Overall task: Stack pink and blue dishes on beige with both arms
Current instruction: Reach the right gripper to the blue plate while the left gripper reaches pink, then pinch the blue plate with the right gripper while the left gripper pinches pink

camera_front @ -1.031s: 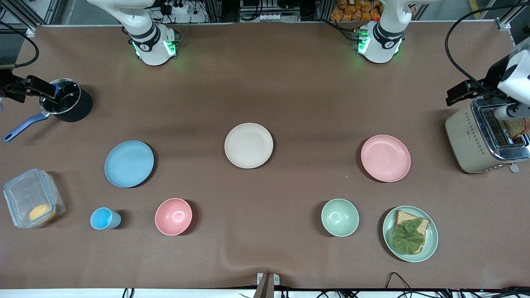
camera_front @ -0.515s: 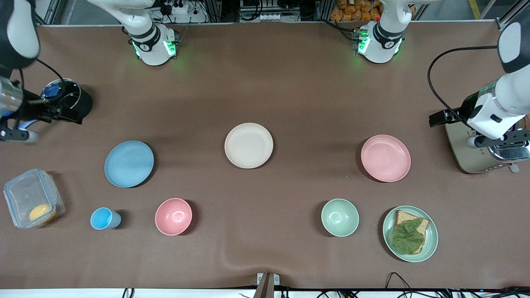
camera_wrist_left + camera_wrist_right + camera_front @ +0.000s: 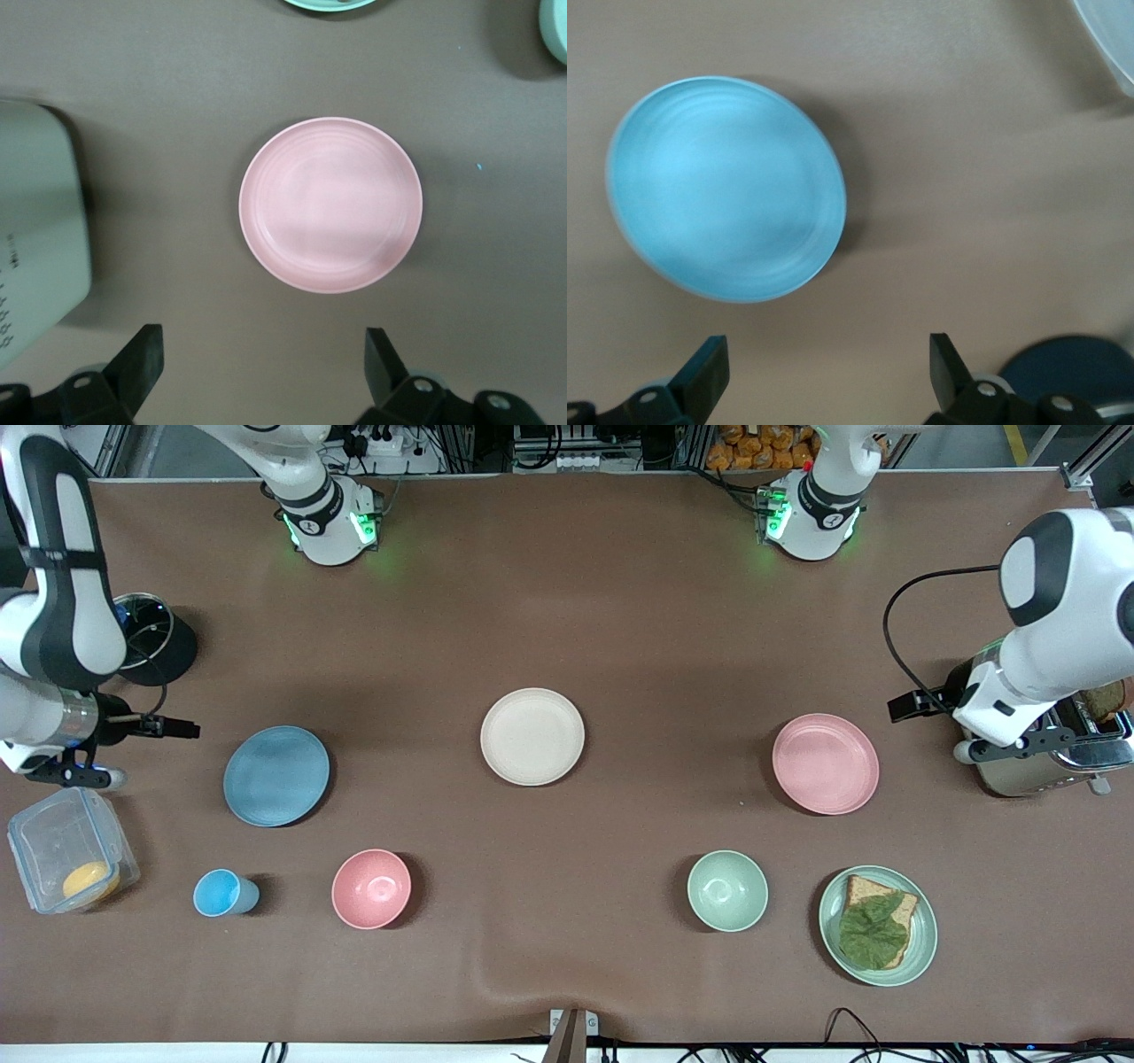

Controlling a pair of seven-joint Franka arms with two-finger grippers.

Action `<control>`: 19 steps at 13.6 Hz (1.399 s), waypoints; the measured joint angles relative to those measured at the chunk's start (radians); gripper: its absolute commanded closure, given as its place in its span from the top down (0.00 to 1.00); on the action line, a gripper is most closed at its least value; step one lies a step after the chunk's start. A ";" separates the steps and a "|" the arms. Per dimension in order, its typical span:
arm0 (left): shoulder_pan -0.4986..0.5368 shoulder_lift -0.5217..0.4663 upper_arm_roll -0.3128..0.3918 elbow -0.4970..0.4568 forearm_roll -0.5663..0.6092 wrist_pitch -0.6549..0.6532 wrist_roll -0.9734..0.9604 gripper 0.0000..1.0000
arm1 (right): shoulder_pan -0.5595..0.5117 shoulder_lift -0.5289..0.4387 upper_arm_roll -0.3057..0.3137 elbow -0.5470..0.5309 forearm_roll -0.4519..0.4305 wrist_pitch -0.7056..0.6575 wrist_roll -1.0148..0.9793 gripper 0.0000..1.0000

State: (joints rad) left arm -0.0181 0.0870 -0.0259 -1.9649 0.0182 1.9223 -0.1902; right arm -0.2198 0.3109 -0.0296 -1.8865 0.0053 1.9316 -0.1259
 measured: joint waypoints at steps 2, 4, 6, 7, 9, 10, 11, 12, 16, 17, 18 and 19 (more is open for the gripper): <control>0.003 0.007 0.000 -0.058 0.000 0.075 0.000 1.00 | -0.002 0.048 0.002 -0.006 0.000 0.045 -0.003 1.00; 0.016 0.035 0.001 -0.116 0.000 0.178 0.000 1.00 | 0.001 0.072 0.007 -0.055 0.000 0.143 -0.003 1.00; 0.027 0.087 0.001 -0.155 0.000 0.266 0.000 1.00 | 0.004 0.091 0.009 -0.129 0.000 0.280 -0.003 1.00; 0.031 0.118 0.001 -0.161 0.000 0.297 0.000 1.00 | 0.004 0.106 0.009 -0.152 0.000 0.327 -0.003 1.00; 0.043 0.177 0.001 -0.162 0.000 0.346 0.001 1.00 | 0.004 0.135 0.009 -0.162 0.000 0.366 -0.003 1.00; 0.048 0.201 0.001 -0.161 0.000 0.360 0.002 1.00 | 0.004 0.142 0.009 -0.162 0.000 0.371 -0.003 1.00; 0.051 0.221 0.001 -0.159 0.000 0.367 0.003 1.00 | 0.004 0.146 0.009 -0.162 0.000 0.371 -0.003 1.00; 0.053 0.240 0.001 -0.157 0.000 0.372 0.003 1.00 | 0.005 0.149 0.010 -0.162 0.000 0.371 -0.003 1.00; 0.075 0.296 0.001 -0.141 0.000 0.380 0.007 0.94 | 0.005 0.162 0.011 -0.163 0.000 0.379 -0.003 0.14; 0.080 0.308 0.001 -0.136 0.000 0.382 0.009 0.94 | 0.005 0.168 0.011 -0.163 0.000 0.380 -0.003 0.01; 0.082 0.319 0.001 -0.130 0.000 0.384 0.009 0.91 | 0.005 0.173 0.011 -0.163 0.001 0.381 -0.003 0.00; 0.082 0.328 0.001 -0.125 0.000 0.385 0.009 0.89 | 0.005 0.178 0.011 -0.163 0.001 0.382 -0.003 0.00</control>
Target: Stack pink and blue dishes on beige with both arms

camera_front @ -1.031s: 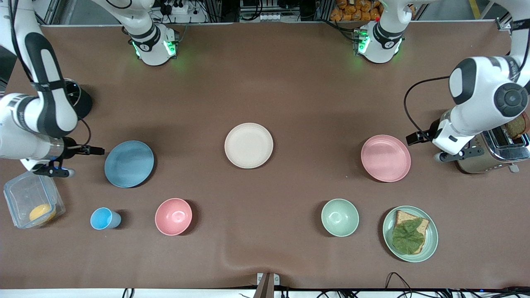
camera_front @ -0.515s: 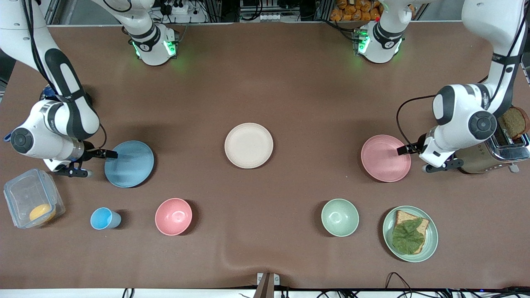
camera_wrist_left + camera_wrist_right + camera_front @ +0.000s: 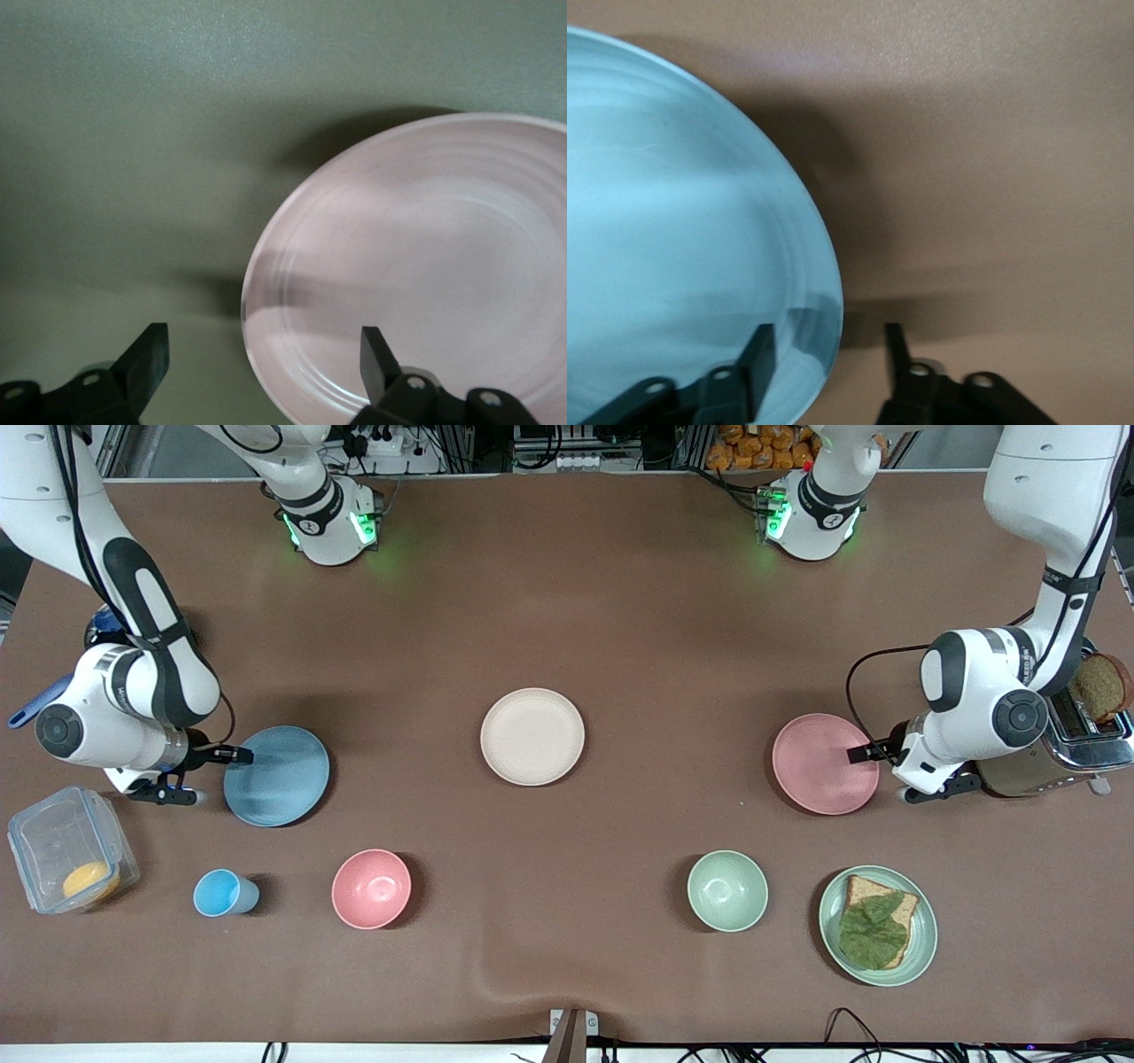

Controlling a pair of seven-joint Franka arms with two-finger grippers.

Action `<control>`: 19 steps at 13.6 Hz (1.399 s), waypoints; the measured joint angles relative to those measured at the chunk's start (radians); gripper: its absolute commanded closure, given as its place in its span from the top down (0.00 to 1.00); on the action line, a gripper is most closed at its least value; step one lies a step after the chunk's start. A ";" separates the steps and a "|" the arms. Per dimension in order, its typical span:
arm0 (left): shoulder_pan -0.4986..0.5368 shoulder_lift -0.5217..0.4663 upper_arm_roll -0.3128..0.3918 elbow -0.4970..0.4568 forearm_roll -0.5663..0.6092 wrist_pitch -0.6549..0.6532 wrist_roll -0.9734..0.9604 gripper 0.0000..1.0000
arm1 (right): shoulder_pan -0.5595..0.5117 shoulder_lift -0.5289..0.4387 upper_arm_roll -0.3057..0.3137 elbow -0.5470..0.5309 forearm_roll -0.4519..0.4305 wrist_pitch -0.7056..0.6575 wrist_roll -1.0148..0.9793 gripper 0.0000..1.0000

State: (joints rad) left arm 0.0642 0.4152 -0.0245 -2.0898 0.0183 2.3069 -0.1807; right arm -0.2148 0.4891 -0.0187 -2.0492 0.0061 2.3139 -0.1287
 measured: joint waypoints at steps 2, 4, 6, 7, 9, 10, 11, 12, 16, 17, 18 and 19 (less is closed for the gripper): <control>0.002 0.020 0.000 0.011 0.000 0.001 0.000 0.74 | 0.000 0.007 0.000 0.000 0.000 0.004 0.000 0.00; 0.003 0.041 0.000 0.022 0.000 0.001 0.000 0.52 | 0.000 0.001 0.004 0.007 0.006 0.002 0.000 0.00; 0.004 0.051 0.000 0.026 0.000 0.001 0.000 0.33 | 0.000 -0.003 0.005 0.010 0.007 0.001 0.000 0.00; 0.004 0.055 0.000 0.027 0.000 0.002 0.000 0.15 | 0.000 -0.006 0.006 0.012 0.007 -0.001 0.000 0.00; 0.005 0.060 0.000 0.032 0.000 0.002 0.000 0.00 | 0.002 -0.030 0.011 0.025 0.007 -0.038 0.000 0.00; 0.006 0.060 0.000 0.034 0.000 0.002 0.000 0.00 | 0.004 -0.051 0.013 0.036 0.007 -0.073 0.000 0.00; 0.009 0.059 -0.001 0.036 -0.008 0.000 0.000 0.00 | 0.007 -0.074 0.014 0.045 0.007 -0.106 0.000 0.00; 0.014 0.054 -0.002 0.038 -0.029 -0.004 0.002 0.00 | 0.011 -0.097 0.014 0.050 0.007 -0.133 0.000 0.00; 0.021 0.053 -0.016 0.046 -0.053 -0.003 0.004 0.00 | 0.044 -0.176 0.016 0.055 0.018 -0.247 0.003 0.00; 0.022 0.045 -0.033 0.053 -0.058 -0.008 0.004 0.00 | 0.054 -0.193 0.019 0.059 0.059 -0.288 0.004 0.00; 0.023 0.025 -0.056 0.062 -0.063 -0.028 0.003 0.00 | 0.066 -0.206 0.024 0.064 0.117 -0.327 0.004 0.00; 0.023 -0.001 -0.083 0.071 -0.067 -0.052 0.001 0.00 | 0.082 -0.214 0.027 0.067 0.169 -0.350 0.004 0.00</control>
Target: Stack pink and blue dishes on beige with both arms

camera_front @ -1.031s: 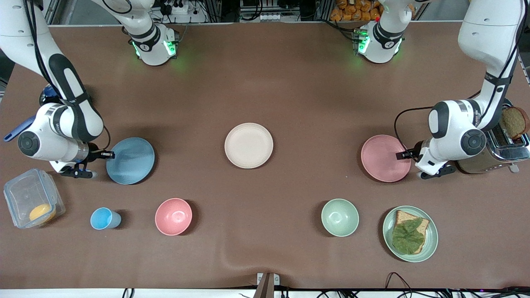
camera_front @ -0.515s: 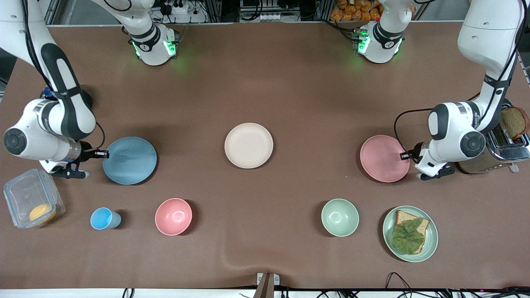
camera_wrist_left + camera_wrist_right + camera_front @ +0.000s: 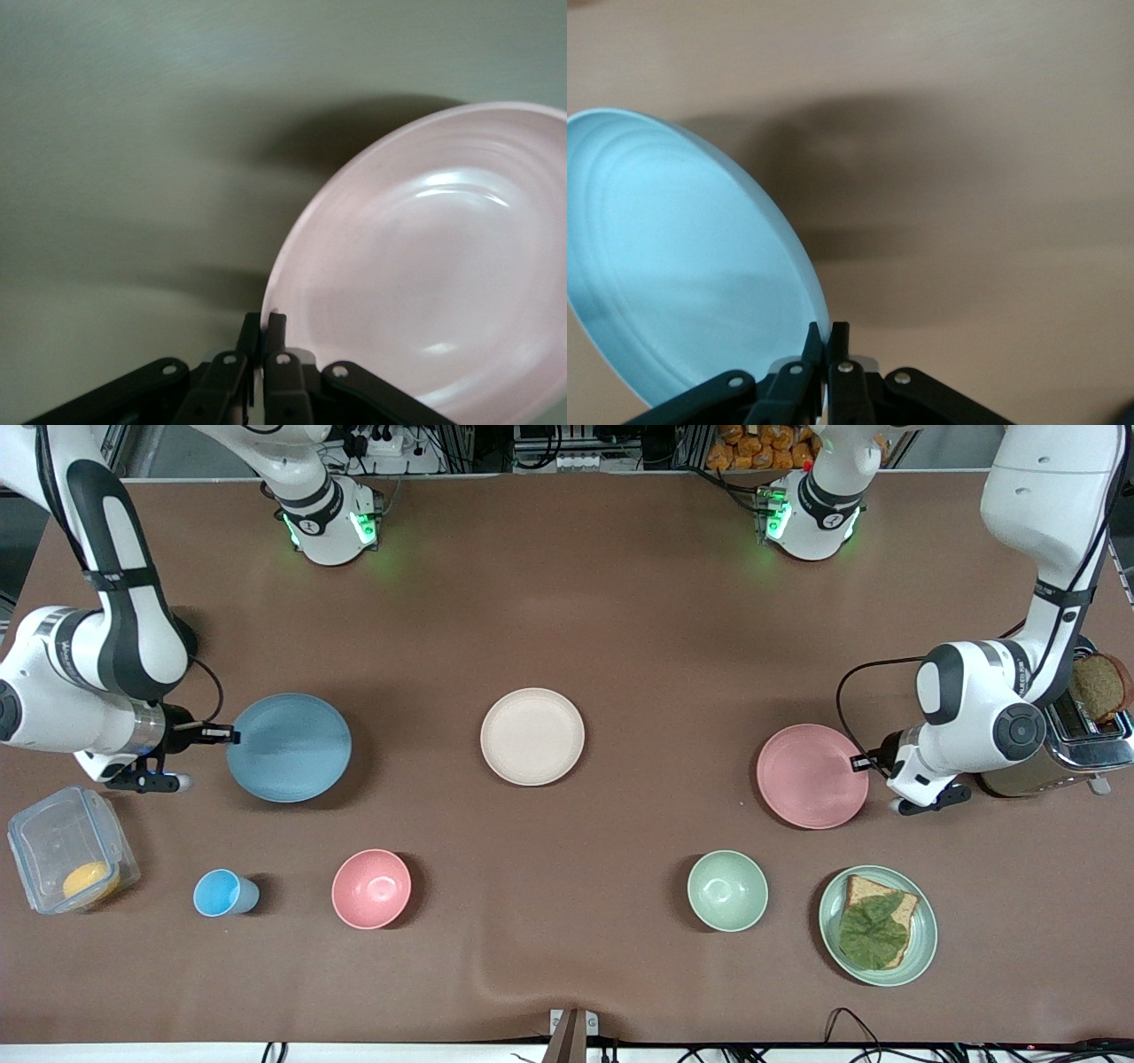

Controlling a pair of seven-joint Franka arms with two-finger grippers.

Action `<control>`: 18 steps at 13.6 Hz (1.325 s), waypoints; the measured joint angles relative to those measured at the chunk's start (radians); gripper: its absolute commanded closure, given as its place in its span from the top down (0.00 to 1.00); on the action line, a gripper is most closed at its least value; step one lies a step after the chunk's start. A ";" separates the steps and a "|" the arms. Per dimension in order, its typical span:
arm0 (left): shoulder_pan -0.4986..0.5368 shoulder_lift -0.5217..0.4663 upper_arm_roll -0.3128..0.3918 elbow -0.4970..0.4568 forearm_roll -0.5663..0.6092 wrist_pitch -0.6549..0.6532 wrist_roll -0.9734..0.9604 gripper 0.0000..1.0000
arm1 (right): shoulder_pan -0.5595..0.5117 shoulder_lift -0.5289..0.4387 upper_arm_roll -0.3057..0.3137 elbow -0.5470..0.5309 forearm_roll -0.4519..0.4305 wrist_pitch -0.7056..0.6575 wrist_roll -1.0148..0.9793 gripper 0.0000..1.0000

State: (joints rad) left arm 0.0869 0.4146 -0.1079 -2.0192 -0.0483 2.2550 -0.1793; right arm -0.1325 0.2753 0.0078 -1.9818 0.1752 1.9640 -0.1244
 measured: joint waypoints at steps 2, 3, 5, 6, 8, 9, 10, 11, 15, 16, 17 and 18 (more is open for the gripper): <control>-0.001 -0.055 -0.074 0.006 -0.011 -0.040 -0.061 0.00 | 0.035 -0.004 0.002 0.000 0.061 -0.010 0.013 0.00; -0.002 -0.080 -0.125 0.006 -0.013 -0.056 -0.129 0.00 | 0.047 -0.004 0.003 0.000 0.069 -0.012 0.024 0.00; -0.006 -0.104 -0.234 0.006 -0.014 -0.070 -0.285 0.00 | 0.051 -0.004 0.002 0.000 0.075 -0.015 0.033 0.00; -0.011 -0.105 -0.285 0.005 -0.014 -0.071 -0.356 0.00 | 0.050 -0.004 0.000 0.000 0.075 -0.017 0.033 0.00; -0.021 -0.102 -0.373 0.001 -0.014 -0.069 -0.455 0.00 | 0.048 -0.004 -0.006 0.001 0.076 -0.025 0.032 0.00; -0.026 -0.097 -0.408 0.000 -0.016 -0.063 -0.499 0.00 | 0.047 -0.005 -0.008 0.003 0.076 -0.029 0.032 0.00; -0.037 -0.090 -0.434 -0.001 -0.022 -0.047 -0.547 0.00 | 0.046 -0.006 -0.009 0.006 0.076 -0.035 0.032 0.00; -0.057 -0.081 -0.450 -0.002 -0.028 -0.020 -0.597 0.00 | 0.046 -0.009 -0.010 0.011 0.076 -0.042 0.032 0.00; -0.204 -0.017 -0.461 -0.005 -0.032 0.140 -0.804 0.00 | 0.045 -0.017 -0.010 0.029 0.076 -0.064 0.032 0.00; -0.239 0.002 -0.461 -0.005 -0.032 0.178 -0.847 0.00 | 0.045 -0.017 -0.010 0.033 0.076 -0.068 0.032 0.00; -0.263 0.020 -0.461 -0.006 -0.032 0.208 -0.874 0.00 | 0.045 -0.017 -0.010 0.035 0.076 -0.070 0.032 0.00; -0.278 0.036 -0.460 -0.005 -0.032 0.235 -0.890 0.00 | 0.045 -0.017 -0.010 0.035 0.076 -0.071 0.032 0.00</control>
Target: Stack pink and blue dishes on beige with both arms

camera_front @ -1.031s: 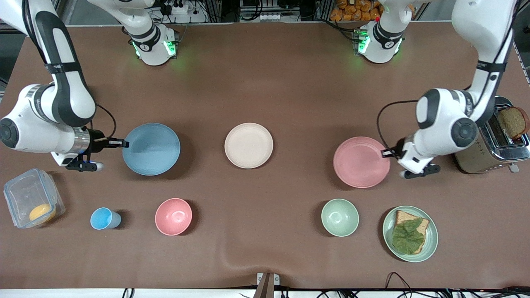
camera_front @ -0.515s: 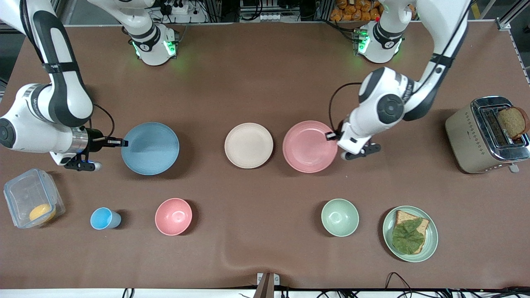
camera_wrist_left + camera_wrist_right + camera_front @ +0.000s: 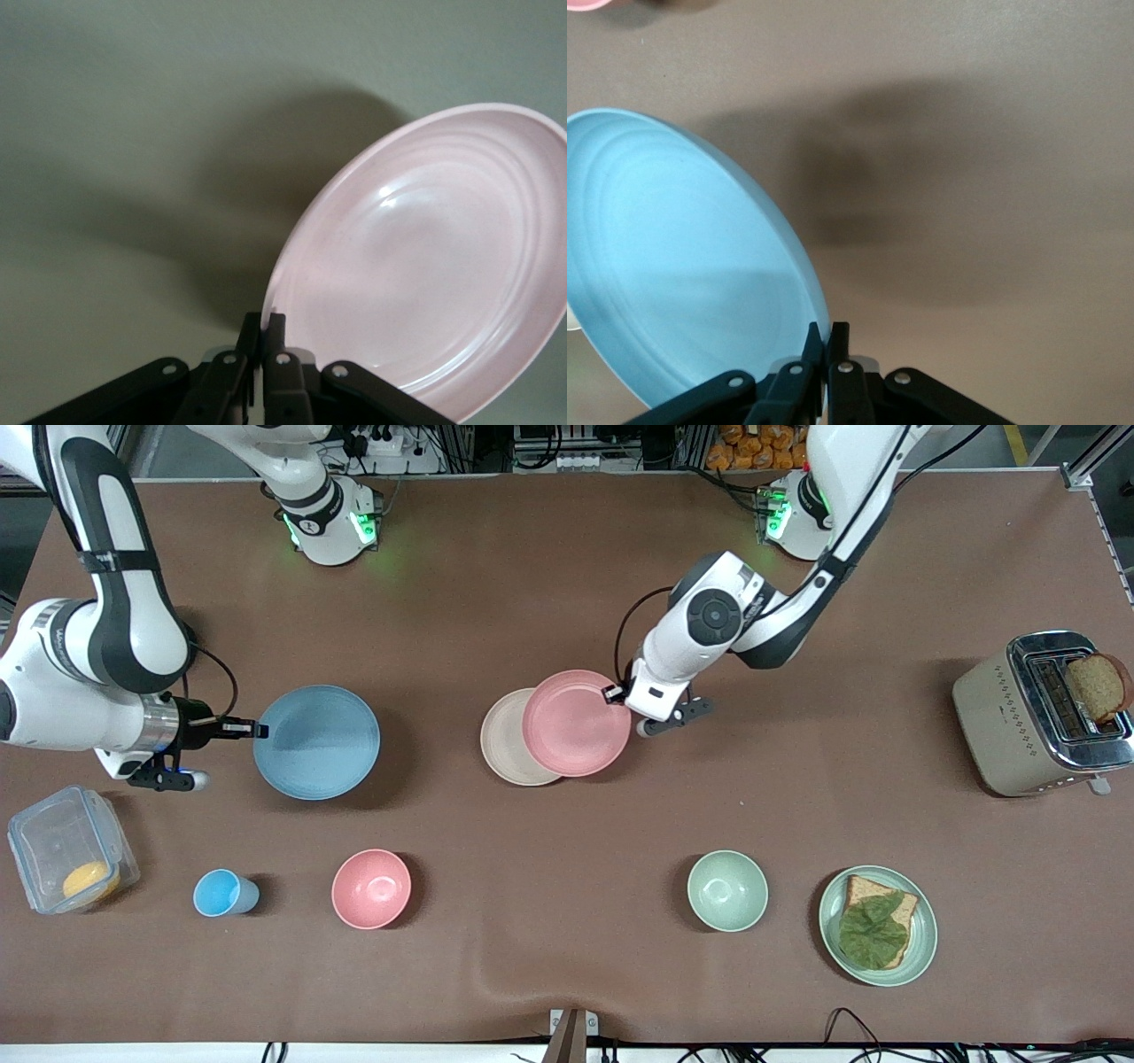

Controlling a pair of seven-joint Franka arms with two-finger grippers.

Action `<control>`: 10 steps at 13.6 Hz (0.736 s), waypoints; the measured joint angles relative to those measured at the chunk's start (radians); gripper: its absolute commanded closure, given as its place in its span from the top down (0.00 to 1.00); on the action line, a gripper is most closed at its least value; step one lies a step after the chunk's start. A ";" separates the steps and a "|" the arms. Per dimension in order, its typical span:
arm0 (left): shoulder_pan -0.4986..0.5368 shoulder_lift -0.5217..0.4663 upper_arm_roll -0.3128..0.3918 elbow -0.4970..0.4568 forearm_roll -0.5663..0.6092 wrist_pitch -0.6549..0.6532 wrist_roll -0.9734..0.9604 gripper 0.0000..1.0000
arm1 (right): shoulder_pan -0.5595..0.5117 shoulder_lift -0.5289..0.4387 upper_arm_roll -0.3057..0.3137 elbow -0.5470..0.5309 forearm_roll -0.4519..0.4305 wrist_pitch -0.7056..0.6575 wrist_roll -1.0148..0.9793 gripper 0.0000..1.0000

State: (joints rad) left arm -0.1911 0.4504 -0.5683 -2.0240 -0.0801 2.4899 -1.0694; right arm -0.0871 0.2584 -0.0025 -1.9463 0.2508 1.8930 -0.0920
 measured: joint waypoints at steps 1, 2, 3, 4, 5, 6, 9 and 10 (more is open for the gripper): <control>-0.011 0.014 0.000 0.001 0.000 0.019 -0.012 0.00 | 0.000 0.000 0.000 0.000 0.000 -0.002 0.000 0.00; -0.022 0.028 0.001 0.003 0.000 0.039 -0.023 0.00 | 0.001 0.000 0.001 0.000 0.000 -0.011 0.000 0.00; -0.037 0.043 0.001 0.004 0.000 0.071 -0.037 0.00 | 0.001 0.000 0.001 0.001 0.000 -0.030 0.000 0.00; -0.053 0.060 0.001 0.007 0.000 0.104 -0.051 0.00 | 0.001 -0.001 0.002 0.002 0.000 -0.054 -0.001 0.00; -0.066 0.076 0.001 0.013 0.000 0.125 -0.060 0.00 | 0.001 -0.004 0.002 0.004 0.000 -0.082 -0.001 0.00; -0.076 0.091 0.002 0.020 0.000 0.134 -0.063 0.00 | 0.002 -0.008 0.003 0.007 0.000 -0.112 -0.001 0.00; -0.096 0.132 0.012 0.044 0.000 0.156 -0.066 0.00 | 0.005 -0.018 0.008 0.024 0.001 -0.180 -0.001 0.00; -0.099 0.145 0.018 0.056 0.000 0.160 -0.066 0.00 | 0.012 -0.019 0.011 0.026 0.003 -0.191 -0.001 0.00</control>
State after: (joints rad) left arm -0.2901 0.5957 -0.5507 -1.9678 -0.0799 2.6502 -1.1349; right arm -0.0752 0.2398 0.0083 -1.9201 0.2534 1.7024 -0.0928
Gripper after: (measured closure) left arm 0.947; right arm 0.960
